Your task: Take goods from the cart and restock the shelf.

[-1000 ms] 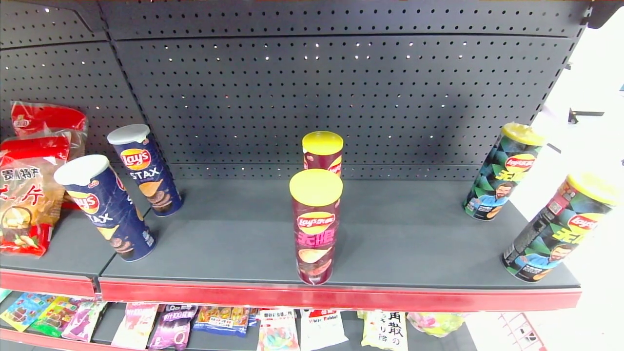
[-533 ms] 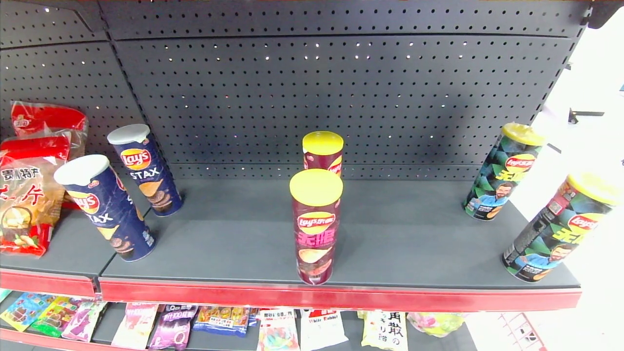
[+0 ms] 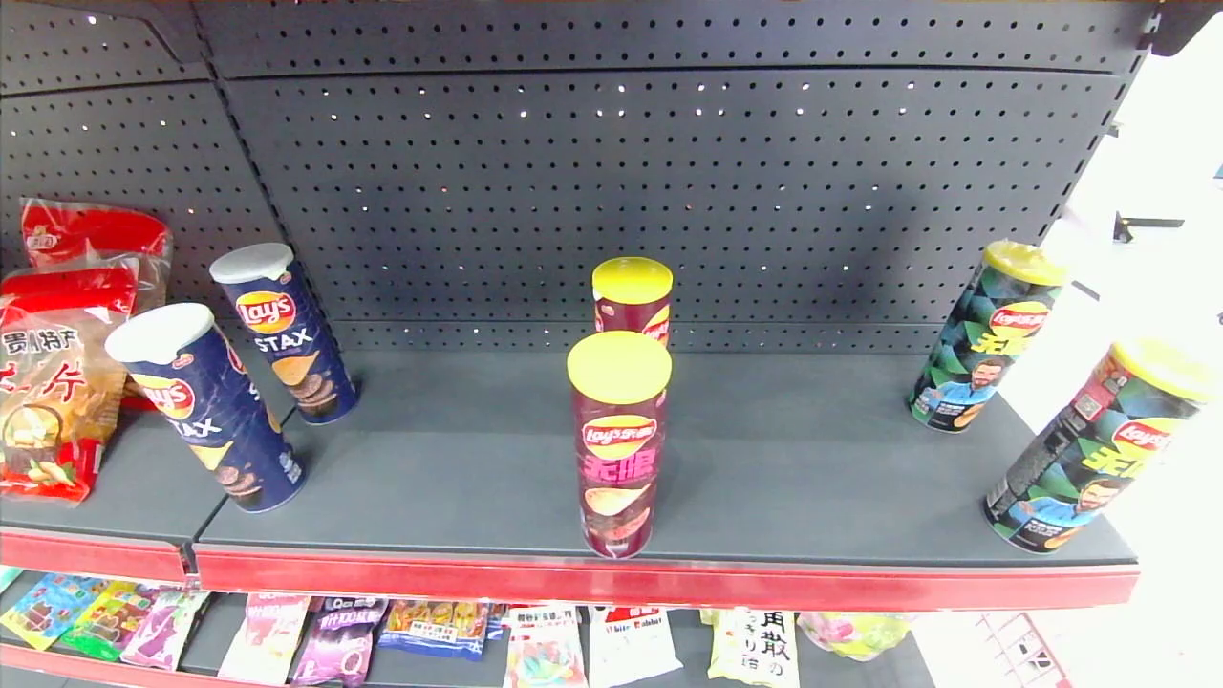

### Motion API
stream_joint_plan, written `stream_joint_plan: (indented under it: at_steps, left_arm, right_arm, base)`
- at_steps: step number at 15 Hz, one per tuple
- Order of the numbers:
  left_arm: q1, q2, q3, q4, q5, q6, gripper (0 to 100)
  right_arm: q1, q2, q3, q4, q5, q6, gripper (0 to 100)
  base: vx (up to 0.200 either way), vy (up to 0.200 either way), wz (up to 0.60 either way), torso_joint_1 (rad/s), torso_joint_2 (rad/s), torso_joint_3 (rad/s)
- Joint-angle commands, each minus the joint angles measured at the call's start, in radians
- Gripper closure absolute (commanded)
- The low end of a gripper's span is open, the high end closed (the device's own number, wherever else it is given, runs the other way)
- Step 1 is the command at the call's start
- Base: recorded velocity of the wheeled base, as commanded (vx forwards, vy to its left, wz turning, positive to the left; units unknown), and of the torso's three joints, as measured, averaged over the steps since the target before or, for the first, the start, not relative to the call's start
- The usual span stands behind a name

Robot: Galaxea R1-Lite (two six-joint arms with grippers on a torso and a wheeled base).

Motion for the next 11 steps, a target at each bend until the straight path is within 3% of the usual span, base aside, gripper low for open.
stream_joint_plan:
  at_steps: [1, 11]
  left_arm:
    - [0.000, 0.001, 0.000, 0.000, 0.000, -0.001, 0]
    - [0.000, 0.001, 0.000, 0.000, 0.000, -0.001, 0]
  right_arm:
    - [0.000, -0.003, 0.000, 0.000, 0.000, 0.000, 0]
    - [-0.001, -0.003, 0.000, 0.000, 0.000, -0.001, 0]
  base:
    - [0.000, 0.000, 0.00, 0.000, 0.00, 0.000]
    - [0.000, 0.000, 0.00, 0.000, 0.00, 0.000]
